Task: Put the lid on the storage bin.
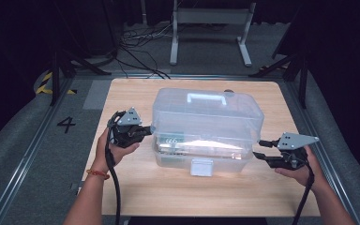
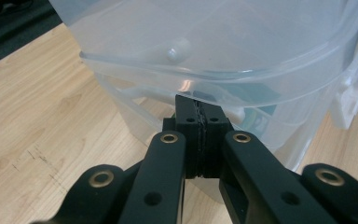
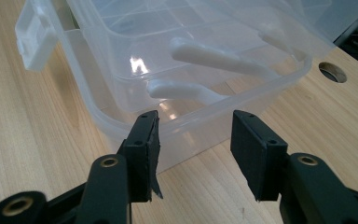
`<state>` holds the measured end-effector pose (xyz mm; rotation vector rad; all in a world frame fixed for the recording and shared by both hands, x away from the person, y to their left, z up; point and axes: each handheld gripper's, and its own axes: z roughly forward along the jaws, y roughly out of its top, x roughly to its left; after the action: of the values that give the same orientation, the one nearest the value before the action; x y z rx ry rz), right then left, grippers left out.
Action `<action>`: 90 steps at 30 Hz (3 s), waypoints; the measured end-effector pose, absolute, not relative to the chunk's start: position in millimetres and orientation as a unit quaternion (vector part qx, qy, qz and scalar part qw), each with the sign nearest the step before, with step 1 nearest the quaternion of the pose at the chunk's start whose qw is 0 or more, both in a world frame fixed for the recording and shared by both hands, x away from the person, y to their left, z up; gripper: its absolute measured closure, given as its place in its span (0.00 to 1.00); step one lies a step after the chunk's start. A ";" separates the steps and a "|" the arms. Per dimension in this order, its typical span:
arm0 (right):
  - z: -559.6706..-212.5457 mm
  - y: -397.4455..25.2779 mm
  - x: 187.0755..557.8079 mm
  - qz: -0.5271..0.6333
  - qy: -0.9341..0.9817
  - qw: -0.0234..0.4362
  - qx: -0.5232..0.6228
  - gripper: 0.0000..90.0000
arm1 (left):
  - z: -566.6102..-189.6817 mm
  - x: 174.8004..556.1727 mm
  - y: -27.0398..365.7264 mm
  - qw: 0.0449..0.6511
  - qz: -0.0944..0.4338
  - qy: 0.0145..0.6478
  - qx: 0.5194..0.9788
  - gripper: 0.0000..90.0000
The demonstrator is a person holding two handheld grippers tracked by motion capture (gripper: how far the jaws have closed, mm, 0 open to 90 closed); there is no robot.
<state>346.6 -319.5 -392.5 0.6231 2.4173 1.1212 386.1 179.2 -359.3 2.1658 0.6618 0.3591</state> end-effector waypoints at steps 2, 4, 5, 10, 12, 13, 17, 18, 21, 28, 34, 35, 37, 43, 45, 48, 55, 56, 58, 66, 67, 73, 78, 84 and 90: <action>-392.7 -319.7 346.9 0.402 0.865 0.202 0.222 0.58 | -360.4 385.7 179.3 0.413 0.144 0.262 0.860 0.99; -392.9 -319.9 347.0 0.402 0.865 0.202 0.222 0.58 | -361.2 384.5 179.9 0.413 0.144 0.263 0.860 0.99; -393.2 -320.2 346.8 0.402 0.865 0.199 0.224 0.58 | -361.6 383.0 180.8 0.412 0.146 0.264 0.860 0.99; -393.7 -320.5 346.6 0.403 0.865 0.197 0.226 0.58 | -363.6 380.4 183.0 0.410 0.152 0.261 0.861 0.99; -393.9 -320.6 346.8 0.404 0.864 0.198 0.226 0.58 | -365.8 379.1 182.9 0.408 0.154 0.263 0.861 0.98; -393.9 -320.6 346.8 0.404 0.864 0.198 0.226 0.58 | -367.4 378.9 183.3 0.407 0.153 0.263 0.861 0.98; -394.4 -321.2 348.4 0.406 0.862 0.199 0.229 0.58 | -375.0 378.6 187.8 0.400 0.152 0.272 0.862 0.98; -394.6 -321.4 349.0 0.406 0.862 0.200 0.229 0.58 | -375.2 378.8 190.5 0.411 0.147 0.269 0.859 0.97; -397.5 -320.9 350.8 0.377 0.870 0.214 0.233 0.57 | -373.8 377.2 192.8 0.419 0.151 0.271 0.853 0.98; -404.7 -326.3 356.8 0.389 0.866 0.197 0.245 0.58 | -381.7 376.2 191.5 0.396 0.159 0.274 0.862 0.94; -412.4 -329.8 361.8 0.382 0.866 0.195 0.256 0.57 | -390.9 374.2 195.9 0.388 0.166 0.277 0.863 0.90; -413.4 -330.8 362.4 0.383 0.866 0.194 0.258 0.57 | -393.0 373.9 196.4 0.387 0.166 0.279 0.863 0.90; -415.9 -332.5 364.0 0.382 0.865 0.194 0.261 0.56 | -397.8 373.4 197.9 0.382 0.165 0.279 0.865 0.89; -426.8 -338.9 370.4 0.379 0.863 0.185 0.279 0.53 | -415.7 372.0 196.2 0.356 0.156 0.283 0.877 0.85; -429.6 -341.5 372.7 0.387 0.858 0.180 0.288 0.52 | -422.4 371.8 195.4 0.341 0.158 0.283 0.883 0.85; -435.4 -343.1 375.4 0.378 0.860 0.184 0.289 0.51 | -429.9 372.1 196.7 0.342 0.142 0.292 0.882 0.82; -447.4 -348.3 381.4 0.372 0.859 0.177 0.303 0.49 | -440.6 372.9 203.8 0.337 0.144 0.300 0.881 0.77; -450.8 -351.0 383.2 0.375 0.857 0.175 0.308 0.49 | -447.8 372.8 204.1 0.329 0.134 0.301 0.885 0.73; -452.2 -351.9 383.9 0.376 0.856 0.174 0.309 0.49 | -452.1 372.2 203.5 0.326 0.132 0.301 0.886 0.72; -465.5 -358.3 388.5 0.380 0.852 0.163 0.320 0.45 | -467.8 370.2 198.1 0.307 0.104 0.291 0.900 0.57; -467.4 -358.8 389.0 0.377 0.853 0.161 0.323 0.45 | -469.9 368.5 198.6 0.315 0.103 0.293 0.897 0.55; -477.6 -360.7 390.7 0.368 0.852 0.151 0.340 0.38 | -475.1 363.2 202.2 0.334 0.097 0.290 0.892 0.40; -482.5 -365.7 390.1 0.369 0.850 0.146 0.347 0.36 | -479.5 358.2 201.5 0.342 0.106 0.297 0.885 0.27; -487.0 -367.8 385.7 0.376 0.838 0.161 0.360 0.25 | -482.8 355.8 201.6 0.349 0.115 0.304 0.879 0.17; -487.2 -369.9 380.0 0.373 0.833 0.168 0.374 0.24 | -483.1 351.4 202.5 0.349 0.117 0.312 0.876 0.17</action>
<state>380.0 -369.9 -487.2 1.0629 2.3693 1.0607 351.4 202.5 -483.1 2.2699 0.8072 0.3039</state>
